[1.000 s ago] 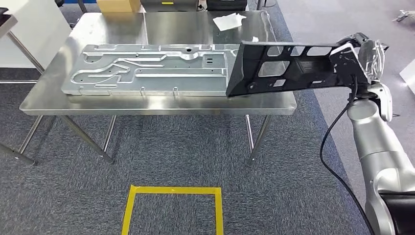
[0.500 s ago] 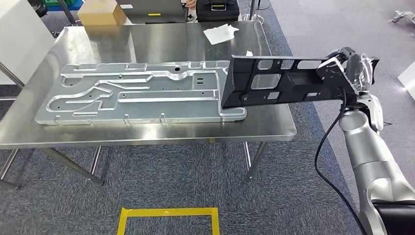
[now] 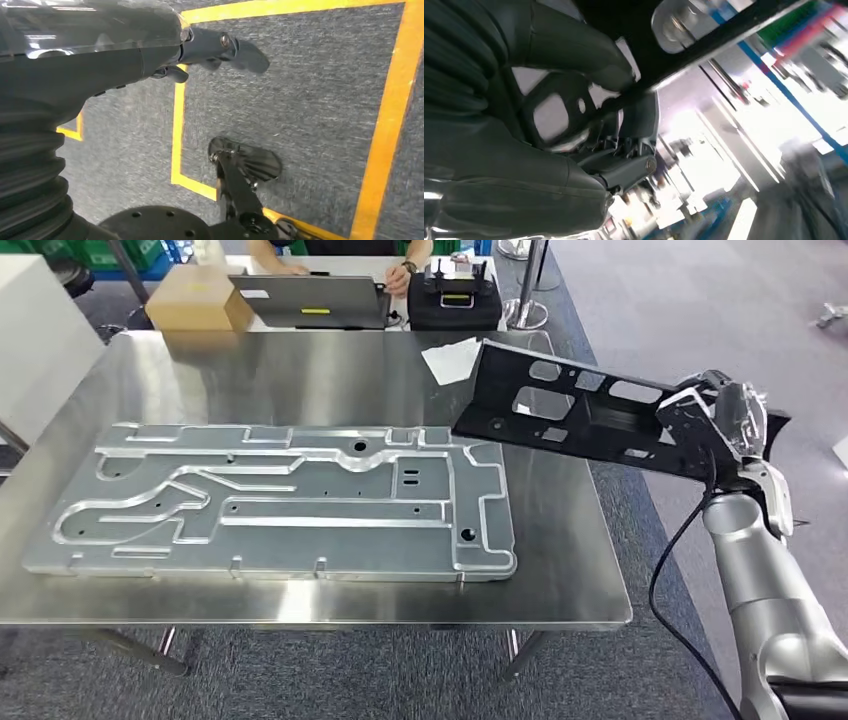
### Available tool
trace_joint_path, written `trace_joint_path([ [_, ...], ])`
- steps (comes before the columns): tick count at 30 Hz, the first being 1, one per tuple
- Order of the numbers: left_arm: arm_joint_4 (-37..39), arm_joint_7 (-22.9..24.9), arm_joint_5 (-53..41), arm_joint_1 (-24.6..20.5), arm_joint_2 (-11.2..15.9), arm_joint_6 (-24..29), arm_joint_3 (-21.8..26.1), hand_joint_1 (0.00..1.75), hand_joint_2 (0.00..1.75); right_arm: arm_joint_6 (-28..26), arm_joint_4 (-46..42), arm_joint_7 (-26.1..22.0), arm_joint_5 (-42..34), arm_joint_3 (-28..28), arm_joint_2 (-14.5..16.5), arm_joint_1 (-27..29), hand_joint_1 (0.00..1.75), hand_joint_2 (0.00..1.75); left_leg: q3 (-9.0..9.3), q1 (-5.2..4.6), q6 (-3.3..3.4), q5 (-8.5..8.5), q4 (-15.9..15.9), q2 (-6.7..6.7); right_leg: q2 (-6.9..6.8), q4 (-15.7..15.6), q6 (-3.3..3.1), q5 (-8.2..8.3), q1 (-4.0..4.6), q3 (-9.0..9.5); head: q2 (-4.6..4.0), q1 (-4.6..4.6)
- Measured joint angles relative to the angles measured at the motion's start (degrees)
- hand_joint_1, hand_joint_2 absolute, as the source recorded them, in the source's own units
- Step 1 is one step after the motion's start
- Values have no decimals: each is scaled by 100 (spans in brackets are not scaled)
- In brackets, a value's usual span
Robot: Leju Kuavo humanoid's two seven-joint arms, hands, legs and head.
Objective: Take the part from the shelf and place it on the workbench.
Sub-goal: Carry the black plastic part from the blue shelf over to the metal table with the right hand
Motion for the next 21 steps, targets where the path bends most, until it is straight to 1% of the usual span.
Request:
trace_joint_path([
  [1,2,-46,25,-20,-7,13,5,0,175,21,-16,3,28,-21,-6,-5,175,175,-32,-1,-50,85,111,1,20,36,-72,-87,2,52,1,2],
  [2,3,-92,52,-33,-14,24,11,0,175,28,-37,1,58,-43,-20,-12,175,175,-158,6,-83,261,407,15,21,-14,-125,-145,-10,140,1,5],
  [3,3,-138,83,-45,-21,37,20,0,175,32,-54,-6,81,-65,-26,-29,175,175,-378,9,-112,450,822,29,25,-101,-166,-192,-22,251,1,4],
  [4,4,-175,115,-54,-27,54,31,0,175,41,-62,-11,102,-86,-31,-42,175,175,-673,14,-132,552,1280,36,31,-182,-203,-231,-36,361,1,3],
  [5,5,-202,149,-57,-31,80,50,0,175,56,-67,-15,121,-109,-34,-52,175,175,-965,20,-142,482,1640,47,40,-232,-228,-271,-41,436,1,2],
  [6,7,-221,180,-58,-32,110,74,0,175,74,-67,-21,138,-132,-34,-58,175,175,-1211,24,-151,260,1835,53,60,-251,-240,-306,-45,479,1,-1],
  [7,9,-232,205,-57,-32,136,98,0,175,95,-66,-23,156,-156,-34,-61,175,175,-1416,32,-158,-2,1918,57,84,-252,-238,-336,-51,505,1,0],
  [8,12,-239,221,-54,-32,152,120,0,175,123,-66,-25,174,-180,-35,-67,175,175,-1561,40,-169,-173,1898,63,107,-244,-222,-363,-59,518,1,-1],
  [9,14,-249,228,-52,-32,157,134,0,175,171,-60,-27,187,-198,-36,-80,175,175,-1646,52,-186,-168,1774,70,125,-228,-200,-387,-69,525,1,-2],
  [10,16,-262,234,-47,-32,155,142,0,175,265,-44,-21,192,-211,-39,-105,175,175,-1663,67,-203,25,1536,80,138,-203,-171,-412,-84,528,1,-2],
  [11,16,-279,238,-42,-32,149,145,0,175,398,-16,-5,189,-218,-45,-143,175,175,-1627,84,-219,336,1207,91,146,-170,-138,-438,-99,528,1,-2],
  [12,16,-299,245,-36,-33,137,146,0,175,569,38,18,185,-218,-54,-203,175,175,-1591,91,-230,587,908,99,150,-135,-99,-457,-114,524,1,-2],
  [13,16,-319,258,-33,-34,120,149,0,175,746,128,46,190,-210,-62,-293,175,175,-1572,88,-203,728,678,111,155,-105,-56,-463,-122,511,1,-2],
  [14,16,-332,279,-30,-35,103,154,0,175,887,237,75,212,-194,-67,-410,175,175,-1575,75,-156,800,560,117,160,-88,-10,-465,-122,500,1,1],
  [15,16,-344,310,-27,-36,87,162,0,175,994,378,99,261,-162,-67,-550,175,175,-1594,55,-95,785,539,120,164,-88,36,-464,-121,497,2,1],
  [16,16,-359,349,-25,-38,78,174,0,175,1066,533,129,339,-111,-59,-712,175,175,-1593,46,-42,805,518,122,168,-91,56,-494,-122,501,1,3],
  [17,16,-374,391,-20,-39,73,191,0,175,1111,684,168,430,-49,-47,-884,175,175,-1579,41,-13,851,510,112,168,-98,24,-524,-121,516,1,5],
  [19,16,-403,474,-17,-38,67,244,0,175,1176,1010,303,646,122,30,-1253,175,175,-1560,37,10,881,493,97,165,-113,-137,-526,-122,536,1,6],
  [20,16,-410,503,-19,-34,65,274,0,175,1190,1175,392,751,236,99,-1438,175,175,-1557,27,27,889,491,92,163,-126,-199,-488,-120,540,1,6],
  [21,16,-412,523,-25,-30,64,299,0,175,1193,1336,475,847,364,185,-1614,175,175,-1558,15,41,895,490,91,162,-143,-209,-451,-121,542,1,6],
])
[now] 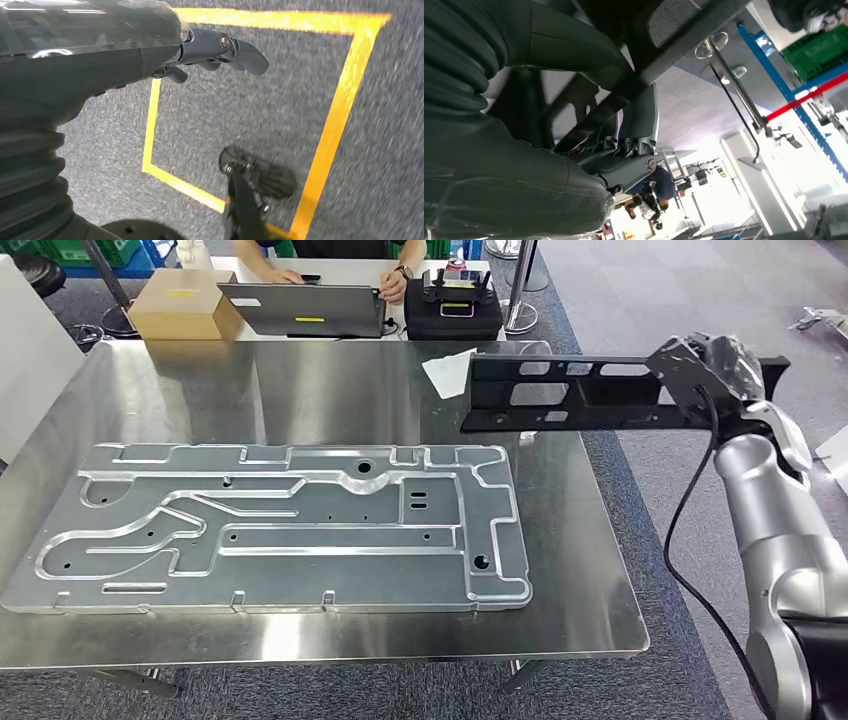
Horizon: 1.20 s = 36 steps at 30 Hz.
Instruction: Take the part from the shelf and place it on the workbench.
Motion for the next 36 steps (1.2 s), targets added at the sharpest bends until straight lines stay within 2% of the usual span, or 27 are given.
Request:
trace_joint_path([
  [4,0,6,16,-8,7,17,25,0,175,1,542,169,171,435,323,-550,175,175,-17,-15,30,14,0,-22,-14,-53,107,41,-8,13,1,0],
  [9,0,15,22,-5,7,28,25,0,175,50,928,267,208,664,642,-879,175,175,-23,-16,37,1,-1,-50,-41,-61,238,16,-10,17,0,0],
  [13,0,19,40,1,7,34,25,0,175,102,1118,302,228,760,852,-1005,175,175,-16,-13,29,-15,-25,-56,-49,-58,287,-8,-11,16,-1,0],
  [16,0,37,38,-3,20,45,24,0,175,123,1271,460,319,878,1157,-1138,175,175,2,-12,13,-27,-52,-36,-29,-58,298,-18,-11,10,-1,0],
  [19,0,52,16,-24,33,61,20,0,175,28,1430,562,378,1031,1624,-1197,175,175,39,-14,-5,-37,-81,-2,2,-58,301,-29,-3,8,-1,0],
  [24,0,63,-66,-43,31,89,16,0,175,-121,1626,518,436,1171,2193,-1009,175,175,54,1,-29,-29,-101,-8,-11,-49,279,-50,27,9,1,0],
  [29,0,84,-67,-37,28,109,16,0,175,-166,1794,471,451,1242,2394,-839,175,175,55,7,-40,-30,-108,-15,-19,-41,268,-57,31,8,-1,0],
  [36,0,171,-21,-37,28,167,7,0,175,-264,1934,521,606,1278,2441,-727,175,175,57,6,-48,-36,-109,-12,-11,-41,266,-58,30,9,-1,0],
])
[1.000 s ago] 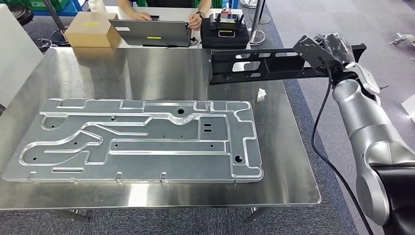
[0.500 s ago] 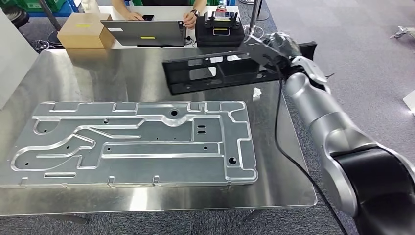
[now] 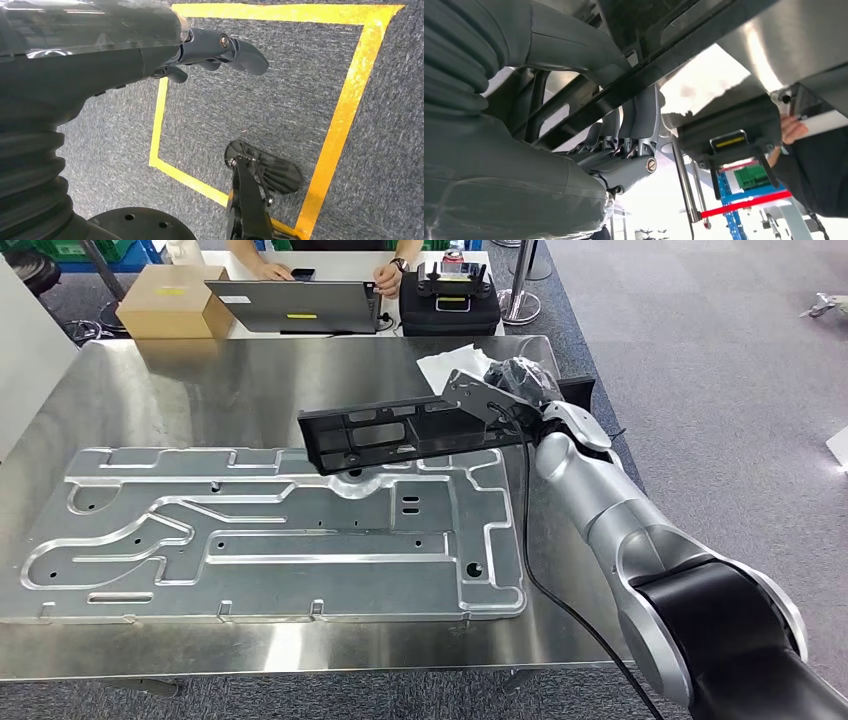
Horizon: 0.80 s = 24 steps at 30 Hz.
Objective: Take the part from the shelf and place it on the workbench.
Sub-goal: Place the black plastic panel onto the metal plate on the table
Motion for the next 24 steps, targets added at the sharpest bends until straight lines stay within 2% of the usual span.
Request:
trace_joint_path([
  [8,0,52,-42,-14,-25,18,-38,0,175,28,112,193,197,168,301,22,175,175,14,0,-8,-4,-8,7,10,1,-5,-4,2,0,-1,0],
  [17,0,92,-105,-15,-46,-5,-185,0,175,86,165,302,106,171,370,-32,175,175,15,0,-8,-4,-8,7,11,3,-5,-4,1,2,-1,0],
  [24,0,95,-164,-28,-46,-21,-291,0,175,193,238,430,197,171,539,-100,175,175,17,1,-9,-5,-9,8,12,3,-6,-4,1,2,0,0],
])
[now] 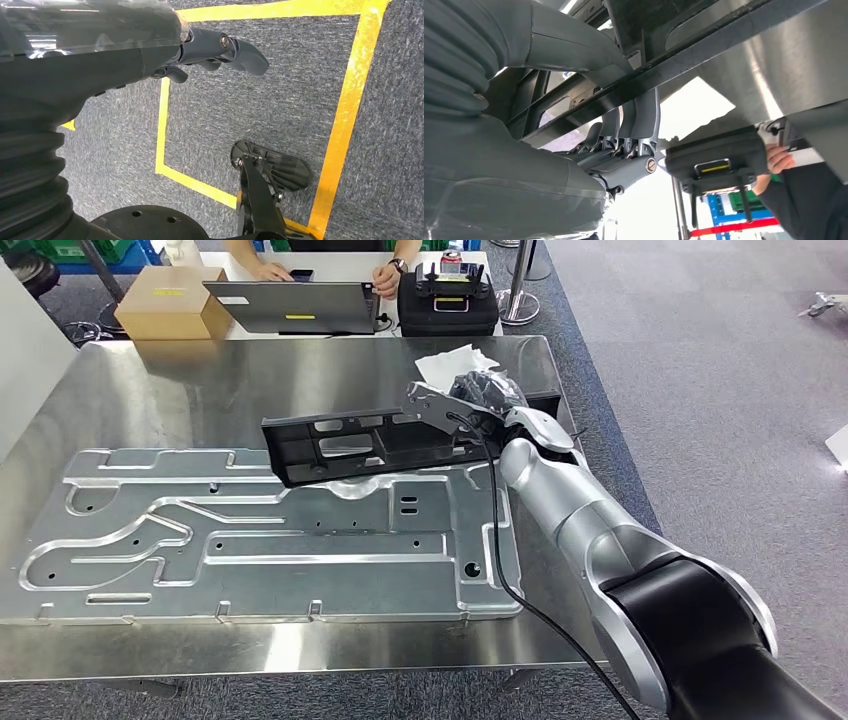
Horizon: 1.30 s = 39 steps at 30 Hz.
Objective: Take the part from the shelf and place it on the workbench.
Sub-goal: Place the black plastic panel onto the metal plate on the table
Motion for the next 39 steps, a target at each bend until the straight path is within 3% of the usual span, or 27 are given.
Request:
trace_joint_path([
  [18,0,79,-15,-3,0,-7,-52,0,175,69,106,131,-12,0,168,-55,175,175,3,0,0,0,0,1,1,0,0,0,0,2,-1,0],
  [28,0,45,48,-3,0,-72,-71,0,175,297,109,151,-344,109,444,-68,175,175,4,2,-1,0,-2,4,4,4,-1,-1,1,2,0,0],
  [32,0,37,106,-4,0,-124,-71,0,175,252,-107,256,-1250,699,505,-28,175,175,3,2,-1,0,-2,5,6,5,-1,-1,1,1,-1,0],
  [36,0,37,186,-2,1,-48,-71,0,175,-16,-435,347,-2666,1701,541,-167,175,175,2,2,-1,-1,-2,4,5,6,-5,-3,1,0,0,-1],
  [39,0,41,228,-2,14,48,-71,0,175,-119,-705,436,-3305,2399,550,-392,175,175,4,2,-3,-1,-2,4,4,6,-10,-7,2,1,1,-1],
])
